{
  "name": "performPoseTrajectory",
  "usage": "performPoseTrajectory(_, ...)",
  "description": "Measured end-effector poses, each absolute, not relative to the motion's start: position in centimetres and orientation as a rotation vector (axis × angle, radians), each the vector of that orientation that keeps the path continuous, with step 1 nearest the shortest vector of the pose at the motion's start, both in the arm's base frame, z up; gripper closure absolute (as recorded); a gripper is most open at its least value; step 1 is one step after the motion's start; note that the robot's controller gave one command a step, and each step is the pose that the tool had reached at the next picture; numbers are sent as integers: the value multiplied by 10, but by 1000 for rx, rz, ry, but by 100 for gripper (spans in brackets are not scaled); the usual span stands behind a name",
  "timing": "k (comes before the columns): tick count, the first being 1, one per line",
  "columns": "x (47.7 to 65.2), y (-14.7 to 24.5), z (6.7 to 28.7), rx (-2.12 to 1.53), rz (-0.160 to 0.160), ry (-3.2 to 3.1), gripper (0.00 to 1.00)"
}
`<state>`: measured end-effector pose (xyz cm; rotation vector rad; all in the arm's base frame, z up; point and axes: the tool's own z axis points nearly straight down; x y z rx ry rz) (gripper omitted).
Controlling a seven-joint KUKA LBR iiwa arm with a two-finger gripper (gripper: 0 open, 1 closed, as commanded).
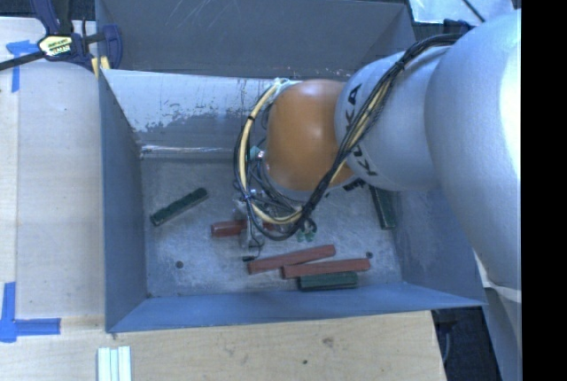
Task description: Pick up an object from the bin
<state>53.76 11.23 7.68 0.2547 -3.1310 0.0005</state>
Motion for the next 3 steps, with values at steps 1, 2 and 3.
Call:
performPoseTrajectory(1, 525, 93, 192, 444, 0, -3113, 100)
performPoseTrajectory(2, 525, 93, 192, 443, -1, -3113, 100)
performPoseTrajectory(3, 528, 84, 236, 460, -1, -3104, 100)
